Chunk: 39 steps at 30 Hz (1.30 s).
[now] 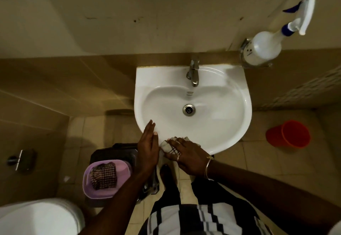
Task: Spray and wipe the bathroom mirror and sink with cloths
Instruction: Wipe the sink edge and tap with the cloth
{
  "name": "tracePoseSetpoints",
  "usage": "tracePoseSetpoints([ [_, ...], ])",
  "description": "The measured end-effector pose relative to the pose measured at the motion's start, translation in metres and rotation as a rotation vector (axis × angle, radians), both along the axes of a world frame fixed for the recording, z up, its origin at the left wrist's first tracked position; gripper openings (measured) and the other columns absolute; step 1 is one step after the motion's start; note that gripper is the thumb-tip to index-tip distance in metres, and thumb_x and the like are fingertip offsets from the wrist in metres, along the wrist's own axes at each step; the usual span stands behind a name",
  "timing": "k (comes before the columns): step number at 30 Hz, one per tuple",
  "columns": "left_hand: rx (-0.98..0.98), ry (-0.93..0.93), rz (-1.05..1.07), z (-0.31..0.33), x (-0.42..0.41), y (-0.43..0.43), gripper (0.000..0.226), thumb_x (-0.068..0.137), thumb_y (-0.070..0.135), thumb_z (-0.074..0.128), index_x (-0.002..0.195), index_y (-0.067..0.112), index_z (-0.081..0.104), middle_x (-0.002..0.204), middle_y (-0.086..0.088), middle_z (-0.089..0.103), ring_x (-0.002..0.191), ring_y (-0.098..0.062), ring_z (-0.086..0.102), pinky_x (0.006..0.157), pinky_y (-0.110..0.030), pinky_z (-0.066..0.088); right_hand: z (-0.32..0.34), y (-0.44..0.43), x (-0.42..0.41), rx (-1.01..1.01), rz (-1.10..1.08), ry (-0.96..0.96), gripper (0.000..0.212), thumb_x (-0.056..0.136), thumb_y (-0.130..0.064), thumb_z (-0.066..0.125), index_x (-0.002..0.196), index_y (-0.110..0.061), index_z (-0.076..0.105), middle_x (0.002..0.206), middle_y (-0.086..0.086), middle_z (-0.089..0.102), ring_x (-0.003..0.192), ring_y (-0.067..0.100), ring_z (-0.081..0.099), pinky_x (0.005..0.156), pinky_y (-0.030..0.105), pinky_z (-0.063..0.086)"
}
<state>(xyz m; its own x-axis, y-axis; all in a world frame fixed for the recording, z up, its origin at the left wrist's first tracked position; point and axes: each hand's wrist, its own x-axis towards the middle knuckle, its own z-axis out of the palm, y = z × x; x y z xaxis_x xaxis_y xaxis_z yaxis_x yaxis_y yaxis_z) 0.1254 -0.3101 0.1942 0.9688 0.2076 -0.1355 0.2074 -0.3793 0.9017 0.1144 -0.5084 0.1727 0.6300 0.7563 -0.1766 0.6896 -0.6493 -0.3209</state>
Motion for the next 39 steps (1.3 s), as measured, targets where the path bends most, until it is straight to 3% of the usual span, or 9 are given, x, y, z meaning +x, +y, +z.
tracePoseSetpoints([
  [4, 0.008, -0.004, -0.096, 0.004, -0.003, -0.023, 0.041, 0.106, 0.008, 0.050, 0.147, 0.012, 0.054, 0.154, -0.003, 0.050, 0.146, -0.019, 0.044, 0.122, -0.045, 0.035, 0.007, -0.042, -0.003, -0.096, 0.099, -0.091, 0.060, 0.092, -0.022, 0.043, 0.150, -0.037, 0.046, 0.157, 0.018, 0.042, 0.140, 0.042, 0.045, 0.110, 0.058, 0.042],
  [9, 0.004, 0.050, -0.158, -0.001, 0.002, -0.054, 0.040, 0.107, 0.015, 0.050, 0.147, 0.020, 0.054, 0.155, 0.004, 0.049, 0.146, -0.012, 0.042, 0.123, -0.043, 0.034, 0.017, -0.098, 0.006, -0.138, 0.190, -0.080, 0.060, 0.083, -0.029, 0.069, 0.140, -0.040, 0.055, 0.152, 0.015, 0.050, 0.135, 0.039, 0.051, 0.101, 0.055, 0.049],
  [13, 0.007, 0.072, -0.229, -0.005, 0.008, -0.076, 0.040, 0.108, 0.016, 0.048, 0.147, 0.023, 0.052, 0.154, 0.001, 0.051, 0.144, -0.012, 0.045, 0.122, -0.040, 0.035, 0.023, -0.140, 0.021, -0.106, 0.095, 0.005, 0.057, 0.094, -0.042, 0.056, 0.149, -0.030, 0.049, 0.146, 0.009, 0.055, 0.131, 0.032, 0.051, 0.106, 0.052, 0.041],
  [18, -0.004, 0.105, -0.233, -0.001, 0.013, -0.109, 0.038, 0.108, 0.016, 0.049, 0.145, 0.023, 0.055, 0.151, 0.001, 0.054, 0.143, -0.014, 0.047, 0.121, -0.032, 0.035, 0.031, -0.199, 0.047, -0.157, 0.042, -0.017, 0.059, 0.090, -0.046, 0.055, 0.146, -0.027, 0.053, 0.138, 0.007, 0.061, 0.129, 0.032, 0.054, 0.107, 0.052, 0.038],
  [22, -0.032, 0.129, -0.234, -0.001, 0.018, -0.137, 0.039, 0.107, 0.017, 0.049, 0.145, 0.023, 0.055, 0.150, 0.004, 0.055, 0.142, -0.011, 0.048, 0.121, -0.034, 0.036, 0.025, -0.227, 0.055, -0.160, -0.024, -0.037, 0.056, 0.094, -0.048, 0.051, 0.146, -0.029, 0.054, 0.148, 0.006, 0.054, 0.143, 0.032, 0.043, 0.117, 0.059, 0.025],
  [29, -0.036, 0.146, -0.228, -0.004, 0.027, -0.171, 0.038, 0.108, 0.019, 0.049, 0.145, 0.023, 0.056, 0.150, 0.005, 0.055, 0.142, -0.009, 0.047, 0.121, -0.037, 0.037, 0.012, -0.253, 0.089, -0.104, -0.219, -0.084, 0.051, 0.097, -0.042, 0.048, 0.143, -0.022, 0.058, 0.155, 0.011, 0.048, 0.154, 0.039, 0.025, 0.121, 0.063, 0.020],
  [34, -0.019, 0.134, -0.189, -0.006, 0.029, -0.178, 0.038, 0.107, 0.018, 0.049, 0.145, 0.022, 0.056, 0.150, 0.005, 0.055, 0.142, -0.009, 0.047, 0.120, -0.038, 0.038, 0.001, -0.260, 0.138, -0.112, -0.330, -0.171, 0.049, 0.097, -0.038, 0.049, 0.141, -0.020, 0.061, 0.164, 0.016, 0.034, 0.156, 0.043, 0.013, 0.122, 0.066, 0.014],
  [39, -0.011, 0.147, -0.127, -0.008, 0.031, -0.176, 0.040, 0.107, 0.017, 0.049, 0.146, 0.021, 0.055, 0.150, 0.004, 0.055, 0.141, -0.009, 0.047, 0.121, -0.037, 0.037, -0.007, -0.253, 0.164, -0.081, -0.566, -0.192, 0.067, 0.097, -0.035, 0.047, 0.161, -0.029, 0.029, 0.169, 0.019, 0.015, 0.156, 0.046, 0.004, 0.122, 0.067, 0.010],
])
